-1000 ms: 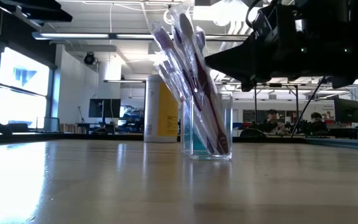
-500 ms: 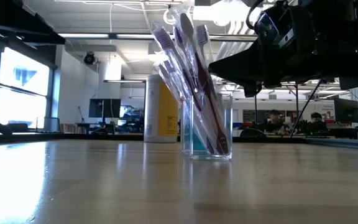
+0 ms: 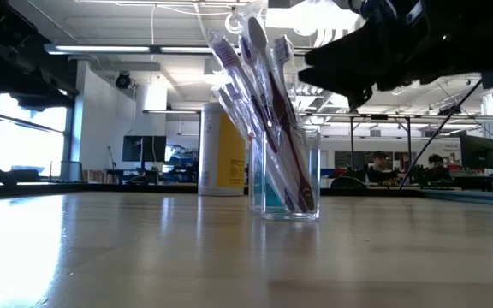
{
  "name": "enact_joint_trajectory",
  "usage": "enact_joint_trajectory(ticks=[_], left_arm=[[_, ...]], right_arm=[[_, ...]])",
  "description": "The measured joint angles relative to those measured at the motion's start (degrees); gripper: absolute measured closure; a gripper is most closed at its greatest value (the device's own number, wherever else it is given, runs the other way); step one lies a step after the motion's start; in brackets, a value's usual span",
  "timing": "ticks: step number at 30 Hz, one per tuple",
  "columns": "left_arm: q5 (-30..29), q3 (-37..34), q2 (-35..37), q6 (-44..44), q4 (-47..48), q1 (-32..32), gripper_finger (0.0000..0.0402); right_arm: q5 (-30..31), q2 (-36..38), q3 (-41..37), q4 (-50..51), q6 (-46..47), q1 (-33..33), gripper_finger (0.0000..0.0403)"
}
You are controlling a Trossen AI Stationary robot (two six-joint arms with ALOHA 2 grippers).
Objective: Pick & Place toothbrushing station
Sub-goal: Return to Home Position
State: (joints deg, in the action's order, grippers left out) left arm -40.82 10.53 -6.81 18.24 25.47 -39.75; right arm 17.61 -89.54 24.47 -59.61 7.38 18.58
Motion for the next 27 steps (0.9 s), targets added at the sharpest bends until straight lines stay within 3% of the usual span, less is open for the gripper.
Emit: enact_joint_trajectory(ticks=[4,8,14,17,23,27], left_arm=[[1.69,-1.38,5.11,-2.22,0.41,-0.01,0.0179],[4.92,-1.4,6.49,-6.33,0.96,-0.02,0.0179],[5.67,-1.47,6.49,-8.63,1.29,-0.02,0.0179],[5.58,-1.49,6.49,-8.98,1.34,-0.02,0.0179],[5.55,-1.55,6.49,-8.98,1.49,-0.02,0.0179],[5.54,-1.58,6.47,-9.22,1.51,-0.02,0.0179]], right_arm=[[0.03,8.74,0.0,13.47,-0.02,1.08,0.0211],[0.34,18.0,0.0,30.07,2.84,2.08,0.0226],[-0.17,26.07,-0.87,48.64,6.35,2.96,0.0329],[-2.45,27.4,-5.2,45.53,6.37,2.9,0.0388],[-4.5,30.25,-16.07,26.33,3.94,2.37,0.04],[-4.7,31.63,-20.59,18.86,2.41,2.37,0.04]])
